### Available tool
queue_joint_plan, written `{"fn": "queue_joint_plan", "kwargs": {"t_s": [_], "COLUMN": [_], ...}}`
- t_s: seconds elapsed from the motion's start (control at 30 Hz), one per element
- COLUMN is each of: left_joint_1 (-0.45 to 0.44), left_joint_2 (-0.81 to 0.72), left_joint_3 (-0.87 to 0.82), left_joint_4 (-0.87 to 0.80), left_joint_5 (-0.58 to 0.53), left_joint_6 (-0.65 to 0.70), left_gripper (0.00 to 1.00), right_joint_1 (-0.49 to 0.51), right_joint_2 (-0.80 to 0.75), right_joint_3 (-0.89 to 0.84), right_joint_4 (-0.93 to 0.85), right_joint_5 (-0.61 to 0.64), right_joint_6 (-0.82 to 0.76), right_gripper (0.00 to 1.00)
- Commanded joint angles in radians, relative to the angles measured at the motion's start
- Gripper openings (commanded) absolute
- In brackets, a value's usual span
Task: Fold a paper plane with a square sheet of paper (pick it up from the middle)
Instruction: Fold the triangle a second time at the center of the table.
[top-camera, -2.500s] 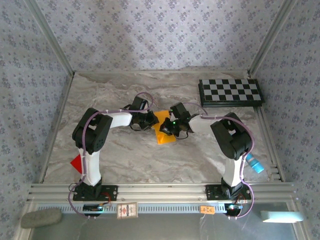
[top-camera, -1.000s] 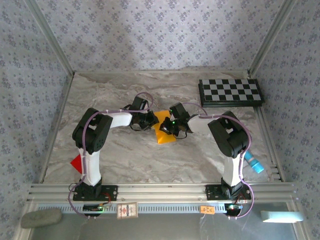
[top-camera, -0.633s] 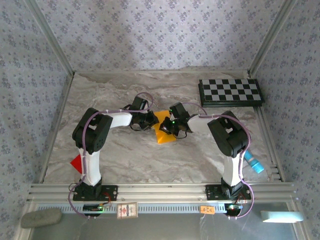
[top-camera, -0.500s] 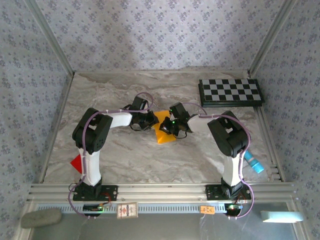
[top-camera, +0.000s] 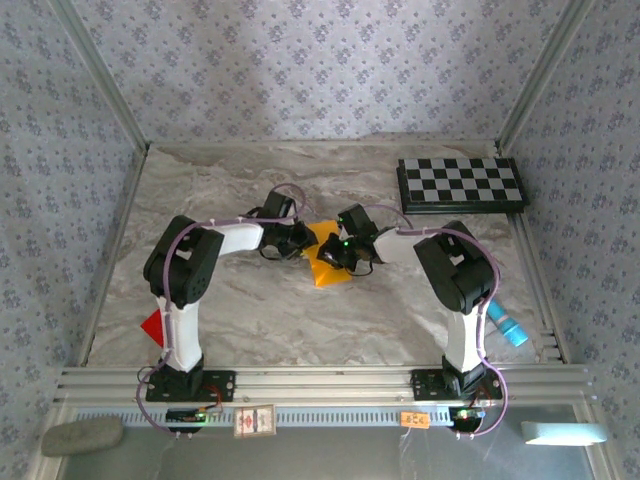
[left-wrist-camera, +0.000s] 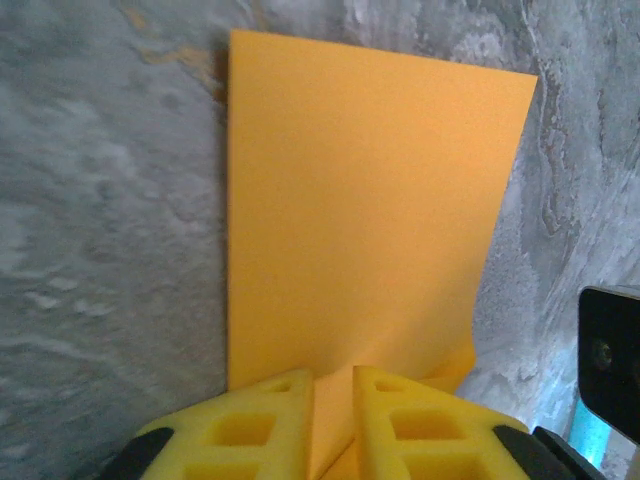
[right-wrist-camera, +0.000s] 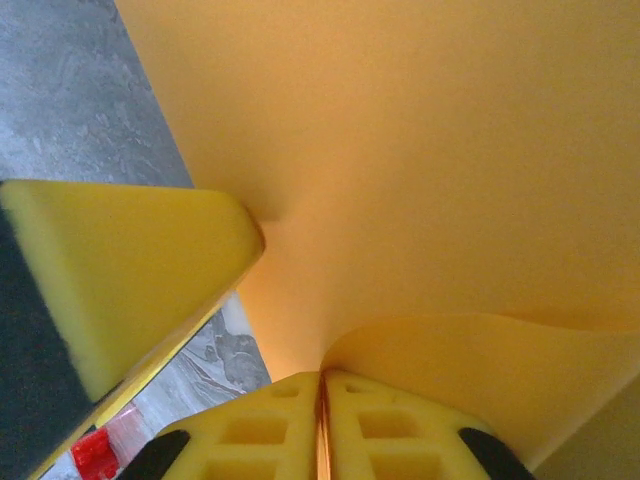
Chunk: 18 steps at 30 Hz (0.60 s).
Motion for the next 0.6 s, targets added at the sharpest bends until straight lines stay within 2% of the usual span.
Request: {"fn": "queue_joint_plan", "kwargs": {"t_s": [0.0, 0.33, 0.57], "left_joint_1": [0.05, 0.114, 0.081], "left_joint_2": [-0.072, -0.213, -0.27], "left_joint_3": [0.036, -0.04, -0.121], "left_joint_4": [-0.091, -0.125, -0.082], "left_joint_5": [-0.037, -0.082, -0.043], "left_joint_6": [0.022, 0.027, -0.002], "left_gripper": [0.23, 0.3, 0.32], "right_joint_1": [-0.001, -0.002, -0.003], "right_joint_2": [0.039, 0.037, 0.027], "right_joint_3": [0.009, 0.021, 0.019], "right_joint_4": [-0.061, -0.068, -0.067], "right_joint_5": [0.031, 0.021, 0.018], "right_joint_6": [0.003, 0.002, -0.005], "right_gripper": [0.17, 0.4, 0.45]}}
